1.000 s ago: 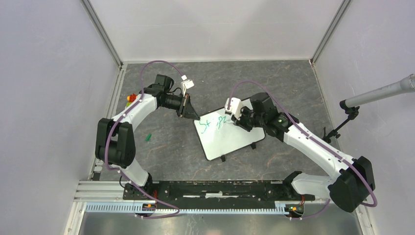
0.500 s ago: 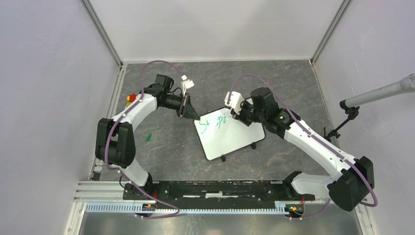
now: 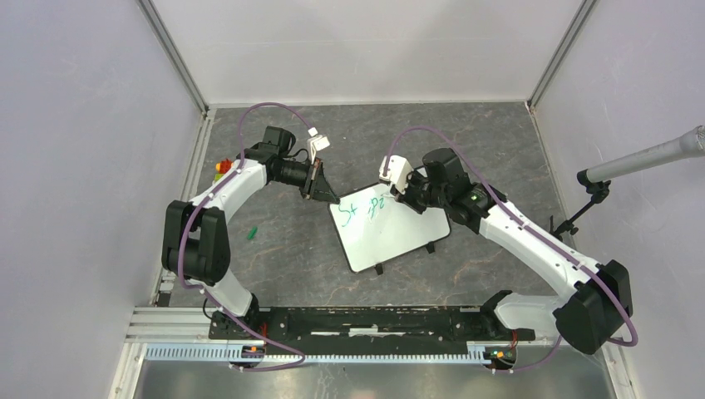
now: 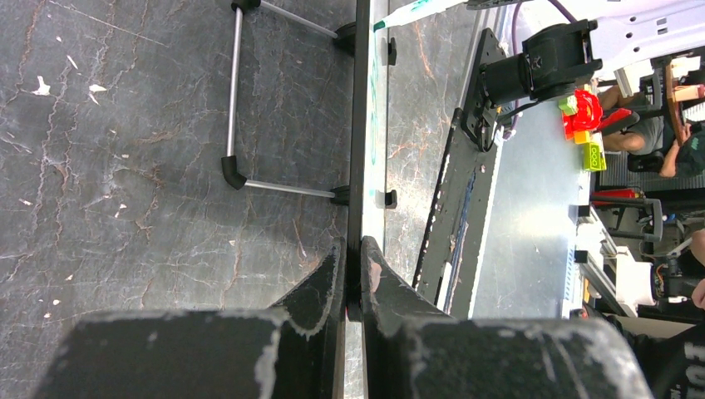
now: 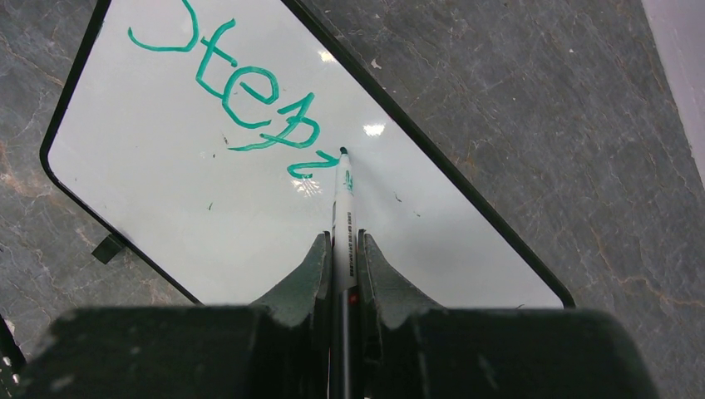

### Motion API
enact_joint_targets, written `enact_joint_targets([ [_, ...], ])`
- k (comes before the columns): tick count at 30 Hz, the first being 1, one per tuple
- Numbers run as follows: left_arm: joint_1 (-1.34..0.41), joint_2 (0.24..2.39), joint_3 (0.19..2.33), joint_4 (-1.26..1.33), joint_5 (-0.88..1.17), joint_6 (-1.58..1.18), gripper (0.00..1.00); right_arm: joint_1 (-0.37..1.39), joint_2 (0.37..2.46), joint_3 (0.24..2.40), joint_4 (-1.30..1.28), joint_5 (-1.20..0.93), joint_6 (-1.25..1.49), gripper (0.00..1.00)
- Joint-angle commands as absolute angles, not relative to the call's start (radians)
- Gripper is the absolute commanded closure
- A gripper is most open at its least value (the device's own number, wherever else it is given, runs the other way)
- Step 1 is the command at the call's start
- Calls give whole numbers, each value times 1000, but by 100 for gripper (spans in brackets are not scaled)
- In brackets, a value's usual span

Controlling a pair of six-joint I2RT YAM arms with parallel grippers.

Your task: Write a sentence on the whiteboard

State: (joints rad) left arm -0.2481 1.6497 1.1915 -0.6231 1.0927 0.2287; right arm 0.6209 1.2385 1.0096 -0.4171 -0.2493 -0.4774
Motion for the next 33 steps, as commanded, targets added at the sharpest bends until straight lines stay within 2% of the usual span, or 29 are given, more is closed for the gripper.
enact_joint_targets([
  [1, -256, 1664, 1205, -632, 1057, 280, 97, 620, 1211, 1016, -411, -239, -489, 100],
  [9, -256, 1660, 1204, -632, 1057, 279, 98, 619, 1167, 999, -414, -236, -486, 100],
  [33, -256, 1662, 1200, -632, 1055, 281, 98, 620, 1207, 944, -397, -237, -484, 100],
])
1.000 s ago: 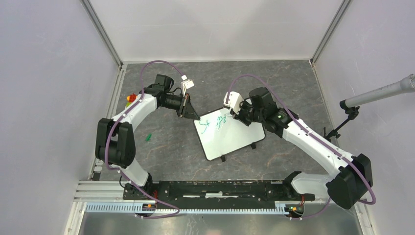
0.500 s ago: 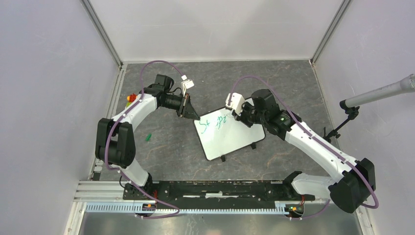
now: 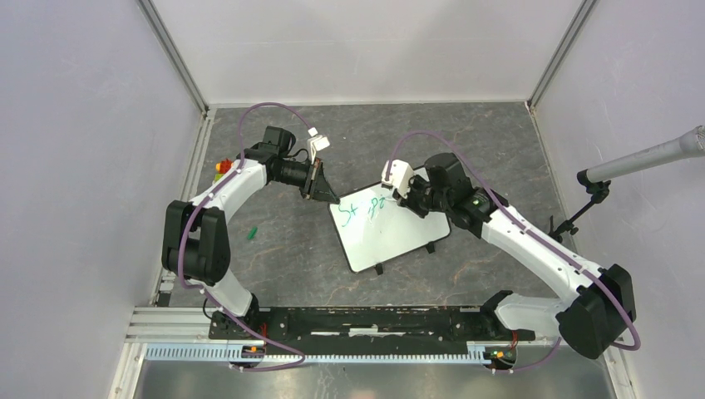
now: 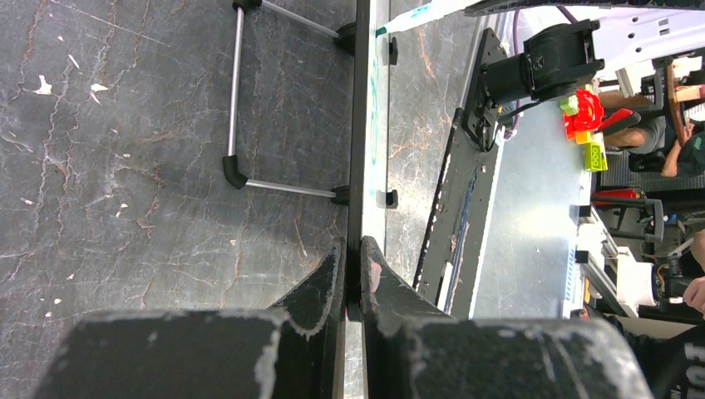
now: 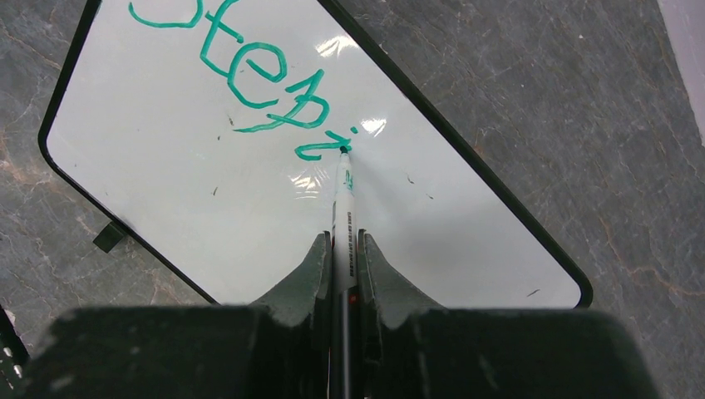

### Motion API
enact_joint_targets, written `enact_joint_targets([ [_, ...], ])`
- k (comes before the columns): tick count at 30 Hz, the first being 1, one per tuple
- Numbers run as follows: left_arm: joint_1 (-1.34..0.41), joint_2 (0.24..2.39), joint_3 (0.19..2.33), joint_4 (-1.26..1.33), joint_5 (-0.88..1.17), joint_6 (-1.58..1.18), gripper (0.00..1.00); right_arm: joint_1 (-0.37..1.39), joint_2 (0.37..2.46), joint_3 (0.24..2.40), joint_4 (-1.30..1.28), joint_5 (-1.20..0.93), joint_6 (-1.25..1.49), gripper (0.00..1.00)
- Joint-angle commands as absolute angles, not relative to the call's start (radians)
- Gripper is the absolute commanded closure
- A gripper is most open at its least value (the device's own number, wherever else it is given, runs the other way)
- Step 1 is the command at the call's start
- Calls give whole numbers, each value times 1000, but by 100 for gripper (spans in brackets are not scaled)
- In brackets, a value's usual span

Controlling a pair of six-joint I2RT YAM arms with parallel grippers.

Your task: Write a sentence on the whiteboard

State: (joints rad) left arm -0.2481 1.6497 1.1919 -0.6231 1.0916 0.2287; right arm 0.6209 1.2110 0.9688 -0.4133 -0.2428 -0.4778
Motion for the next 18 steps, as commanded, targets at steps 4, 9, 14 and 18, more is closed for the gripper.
enact_joint_targets([
  [4, -256, 1662, 1200, -632, 1055, 282, 98, 619, 1186, 919, -401, -239, -477, 100],
  [9, -256, 1662, 1200, -632, 1055, 281, 97, 620, 1169, 898, -407, -252, -469, 100],
  [14, -256, 1663, 1201, -632, 1055, 280, 98, 620, 1169, 902, -405, -260, -469, 100],
  [18, -256, 1661, 1200, -632, 1055, 281, 98, 620, 1177, 919, -396, -259, -469, 100],
])
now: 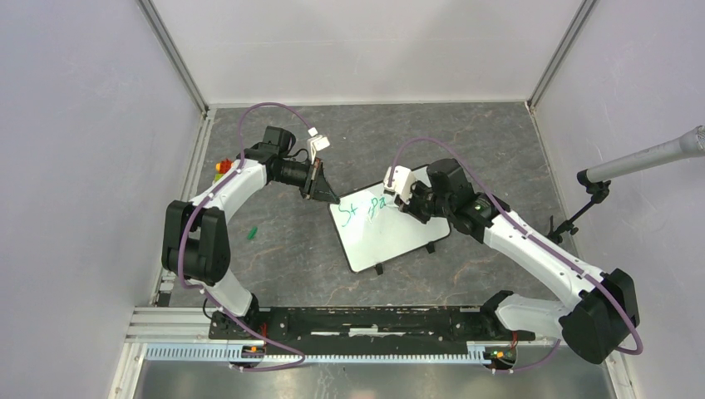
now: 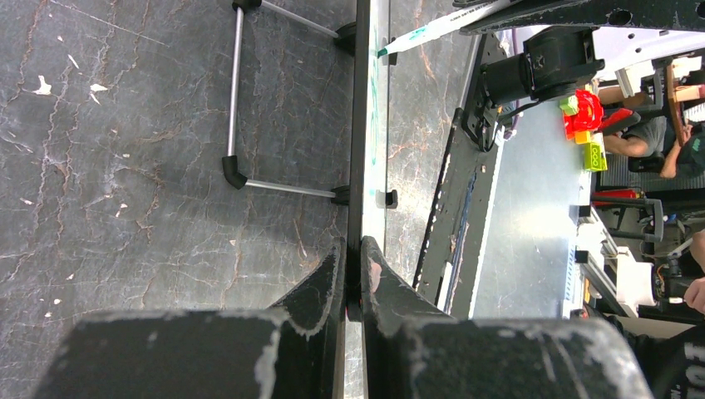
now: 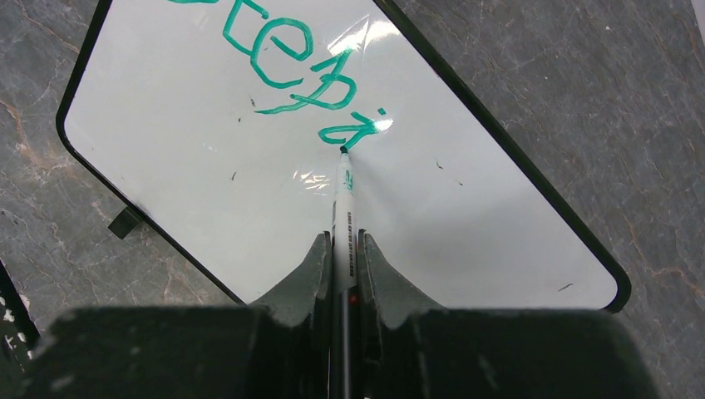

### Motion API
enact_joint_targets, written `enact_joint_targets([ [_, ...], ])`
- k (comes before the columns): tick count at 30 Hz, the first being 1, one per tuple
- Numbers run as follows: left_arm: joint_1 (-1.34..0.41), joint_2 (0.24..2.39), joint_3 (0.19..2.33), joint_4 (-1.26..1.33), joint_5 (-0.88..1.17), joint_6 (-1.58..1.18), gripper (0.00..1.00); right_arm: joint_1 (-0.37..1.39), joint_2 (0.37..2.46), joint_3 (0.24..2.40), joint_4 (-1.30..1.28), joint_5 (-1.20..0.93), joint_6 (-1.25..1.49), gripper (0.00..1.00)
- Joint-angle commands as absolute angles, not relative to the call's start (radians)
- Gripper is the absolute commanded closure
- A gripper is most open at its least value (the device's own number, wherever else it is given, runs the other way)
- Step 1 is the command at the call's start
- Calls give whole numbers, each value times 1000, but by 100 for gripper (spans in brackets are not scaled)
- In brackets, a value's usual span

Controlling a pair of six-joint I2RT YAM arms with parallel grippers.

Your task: Write a sentence on the whiteboard

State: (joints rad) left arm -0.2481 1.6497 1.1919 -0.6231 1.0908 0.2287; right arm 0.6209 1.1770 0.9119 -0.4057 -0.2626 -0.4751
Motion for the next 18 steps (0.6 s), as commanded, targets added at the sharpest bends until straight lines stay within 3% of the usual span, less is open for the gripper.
enact_joint_targets([
  [1, -256, 1661, 1201, -632, 1054, 279, 98, 620, 1178, 924, -391, -254, -468, 100],
  [18, -256, 1664, 1203, -632, 1055, 279, 97, 613, 1195, 977, -358, -207, -459, 100],
])
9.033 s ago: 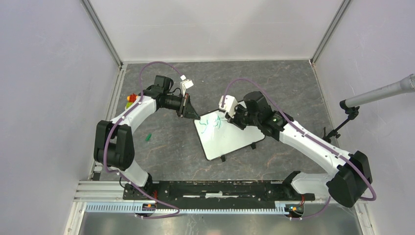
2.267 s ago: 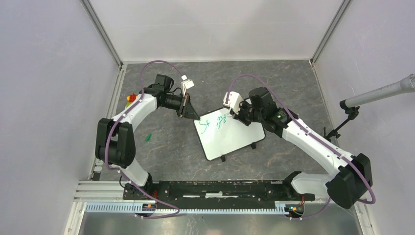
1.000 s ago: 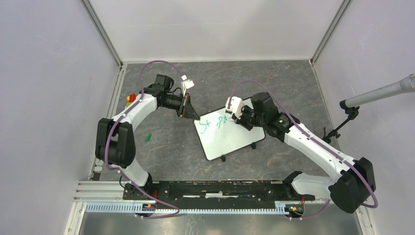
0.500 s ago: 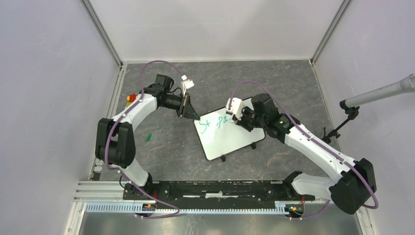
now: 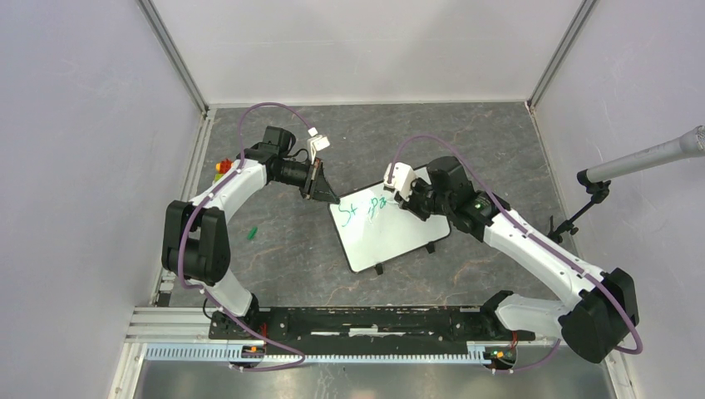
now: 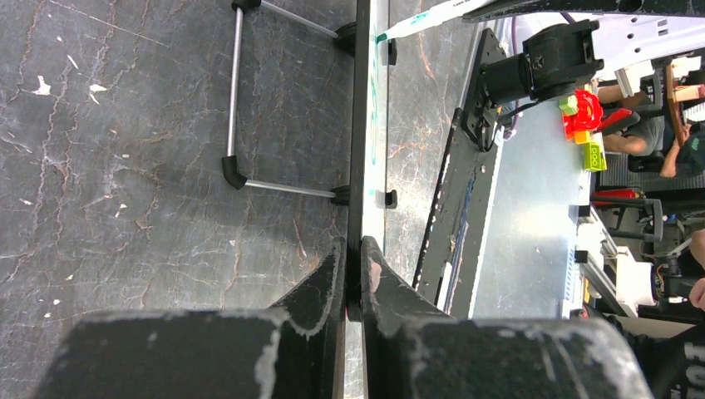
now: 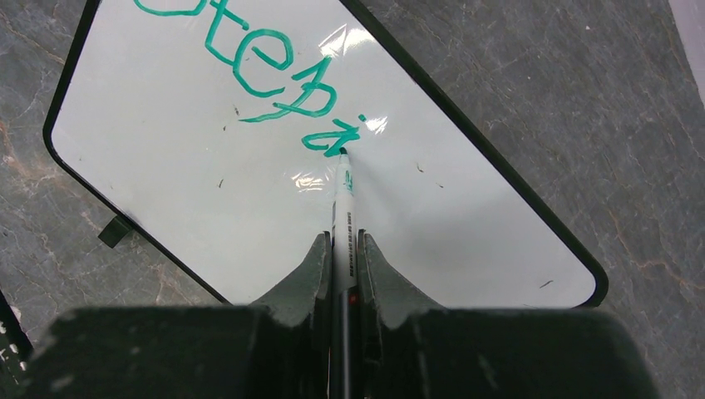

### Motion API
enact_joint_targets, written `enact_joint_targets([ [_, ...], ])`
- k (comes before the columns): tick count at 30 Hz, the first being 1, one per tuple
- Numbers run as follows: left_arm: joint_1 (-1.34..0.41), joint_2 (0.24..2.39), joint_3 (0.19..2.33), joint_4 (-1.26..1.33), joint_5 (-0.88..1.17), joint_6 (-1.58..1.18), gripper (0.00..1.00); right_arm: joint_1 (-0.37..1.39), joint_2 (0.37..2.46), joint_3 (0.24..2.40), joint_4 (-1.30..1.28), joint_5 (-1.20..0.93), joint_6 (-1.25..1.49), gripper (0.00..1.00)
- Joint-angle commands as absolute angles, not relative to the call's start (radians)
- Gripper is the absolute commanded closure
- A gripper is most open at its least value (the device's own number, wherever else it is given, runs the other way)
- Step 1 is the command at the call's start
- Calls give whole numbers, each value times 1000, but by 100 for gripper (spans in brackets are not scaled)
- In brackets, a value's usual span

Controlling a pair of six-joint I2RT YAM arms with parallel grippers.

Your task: Write a sentence on the whiteboard

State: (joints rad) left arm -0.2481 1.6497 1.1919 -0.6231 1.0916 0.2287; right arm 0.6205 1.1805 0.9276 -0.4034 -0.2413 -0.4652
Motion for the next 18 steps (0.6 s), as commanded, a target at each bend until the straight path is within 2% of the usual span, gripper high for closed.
enact_joint_targets([
  [1, -256, 1664, 1204, -632, 1055, 279, 98, 612, 1196, 978, -358, -205, -460, 100],
  [18, -256, 1665, 1206, -632, 1054, 275, 98, 593, 1201, 988, -372, -192, -476, 100],
])
